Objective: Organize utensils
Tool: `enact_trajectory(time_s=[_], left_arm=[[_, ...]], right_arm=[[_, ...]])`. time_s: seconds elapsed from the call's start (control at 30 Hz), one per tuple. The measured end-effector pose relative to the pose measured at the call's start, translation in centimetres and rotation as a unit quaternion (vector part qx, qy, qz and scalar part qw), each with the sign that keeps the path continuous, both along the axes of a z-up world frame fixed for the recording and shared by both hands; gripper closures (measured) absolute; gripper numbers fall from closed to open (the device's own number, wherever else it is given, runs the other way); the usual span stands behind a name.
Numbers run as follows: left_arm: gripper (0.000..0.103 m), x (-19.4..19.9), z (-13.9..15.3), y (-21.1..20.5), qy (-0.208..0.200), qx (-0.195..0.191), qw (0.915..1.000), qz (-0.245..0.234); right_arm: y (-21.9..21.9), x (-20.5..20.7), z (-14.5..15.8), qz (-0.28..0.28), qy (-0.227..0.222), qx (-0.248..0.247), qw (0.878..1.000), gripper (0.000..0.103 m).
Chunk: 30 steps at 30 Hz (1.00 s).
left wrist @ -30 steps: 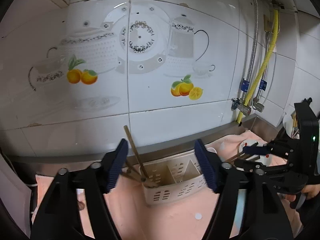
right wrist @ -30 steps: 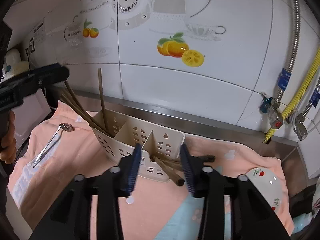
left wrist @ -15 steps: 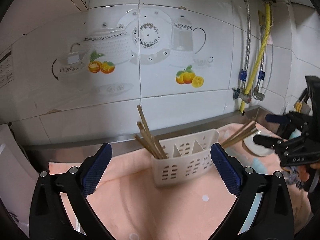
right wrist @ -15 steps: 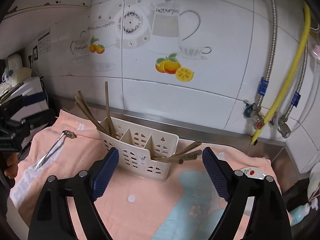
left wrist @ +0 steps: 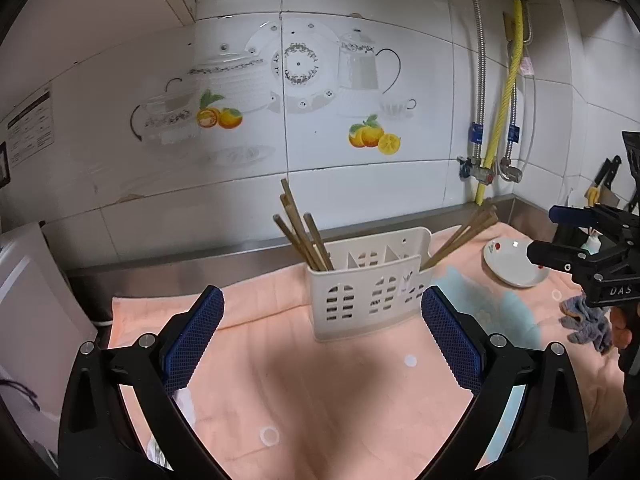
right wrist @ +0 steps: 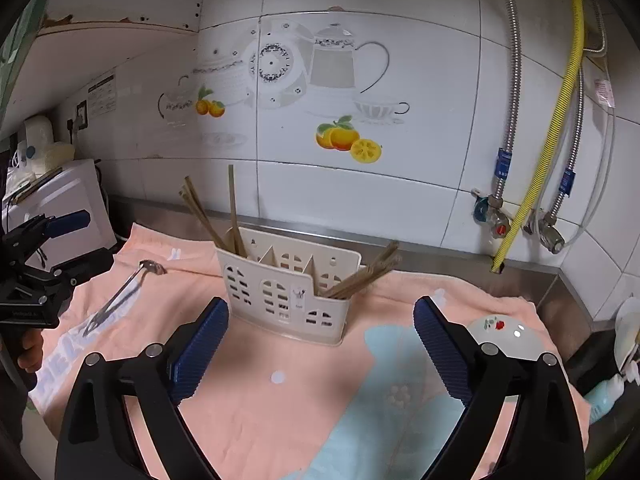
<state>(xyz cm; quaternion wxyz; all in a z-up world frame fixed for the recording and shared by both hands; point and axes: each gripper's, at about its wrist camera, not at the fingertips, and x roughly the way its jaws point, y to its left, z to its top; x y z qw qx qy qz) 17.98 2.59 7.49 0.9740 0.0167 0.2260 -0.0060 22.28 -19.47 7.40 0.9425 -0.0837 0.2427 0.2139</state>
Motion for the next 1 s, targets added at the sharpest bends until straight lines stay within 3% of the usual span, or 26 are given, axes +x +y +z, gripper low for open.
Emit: enact_trajectory(time_s=[0.47, 1.0], left_arm=[[0.005, -4.2, -1.9, 0.8, 0.005, -0.012, 0.9996, 0.025], [0.005, -7.0, -3.7, 2.1, 0.016, -0.036, 0.9988, 0.029]], right_arm=[[-0.5, -3.8, -2.9, 0.004, 0.028, 0.034, 0.999, 0.011], [1.1, -7.2, -5.1, -0.006, 0.017, 0.012, 1.0, 0.009]])
